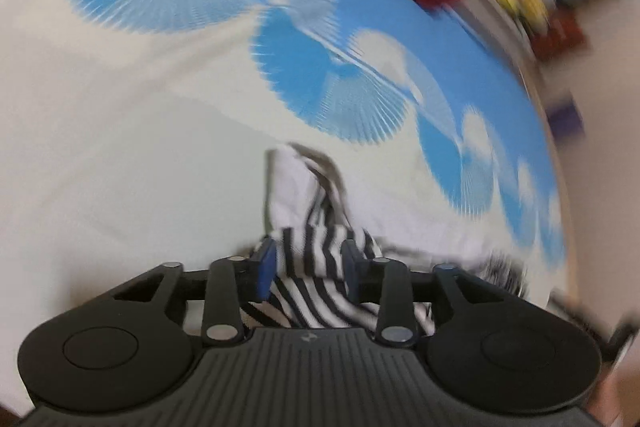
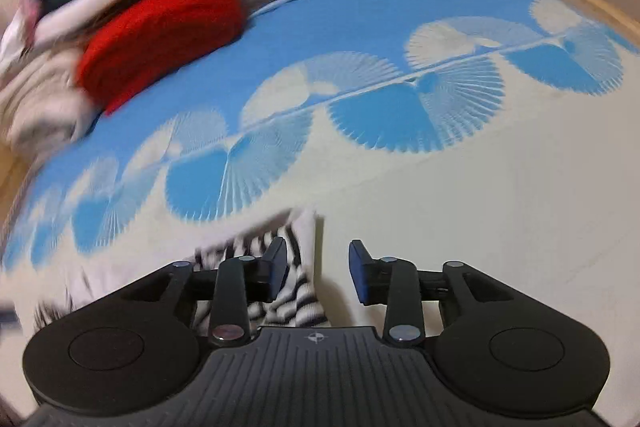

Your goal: Fold small clothes

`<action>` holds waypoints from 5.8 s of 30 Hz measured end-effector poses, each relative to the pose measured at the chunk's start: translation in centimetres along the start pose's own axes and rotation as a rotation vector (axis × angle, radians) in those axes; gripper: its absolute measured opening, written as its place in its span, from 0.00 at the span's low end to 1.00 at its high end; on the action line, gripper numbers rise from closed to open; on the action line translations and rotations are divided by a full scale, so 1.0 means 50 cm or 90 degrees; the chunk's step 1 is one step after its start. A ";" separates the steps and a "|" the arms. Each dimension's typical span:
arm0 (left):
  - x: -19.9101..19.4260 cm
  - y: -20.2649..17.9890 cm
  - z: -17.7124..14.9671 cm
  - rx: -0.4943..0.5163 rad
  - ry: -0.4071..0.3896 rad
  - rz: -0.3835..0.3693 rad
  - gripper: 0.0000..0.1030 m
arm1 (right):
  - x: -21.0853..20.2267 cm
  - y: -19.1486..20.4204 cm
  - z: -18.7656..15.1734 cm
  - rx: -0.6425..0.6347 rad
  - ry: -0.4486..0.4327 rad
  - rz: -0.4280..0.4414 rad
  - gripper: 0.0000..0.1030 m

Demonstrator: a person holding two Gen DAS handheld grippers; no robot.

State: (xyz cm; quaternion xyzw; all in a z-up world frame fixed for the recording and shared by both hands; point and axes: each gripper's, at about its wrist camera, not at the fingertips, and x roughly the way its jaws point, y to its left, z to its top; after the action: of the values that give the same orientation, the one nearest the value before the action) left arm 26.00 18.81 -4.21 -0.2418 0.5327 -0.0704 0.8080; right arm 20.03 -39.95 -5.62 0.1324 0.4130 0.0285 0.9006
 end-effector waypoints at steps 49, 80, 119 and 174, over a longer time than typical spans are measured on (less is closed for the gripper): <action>0.280 -0.109 0.100 0.189 -0.049 0.243 0.44 | 0.330 0.203 0.079 -0.239 0.034 -0.150 0.14; 0.079 0.028 -0.145 0.131 0.145 0.040 0.10 | 0.042 0.043 -0.133 0.036 0.179 -0.008 0.31; 0.155 -0.183 -0.184 0.335 0.115 0.150 0.29 | 0.102 0.078 -0.124 -0.125 0.215 -0.054 0.12; 0.253 -0.359 -0.126 0.303 0.025 0.080 0.22 | 0.144 0.171 -0.052 -0.087 0.105 -0.052 0.21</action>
State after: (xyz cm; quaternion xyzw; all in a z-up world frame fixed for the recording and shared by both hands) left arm 28.27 -3.55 -8.29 -0.0093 0.5309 -0.1482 0.8343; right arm 23.31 -30.01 -10.30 0.0511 0.4877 0.0306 0.8710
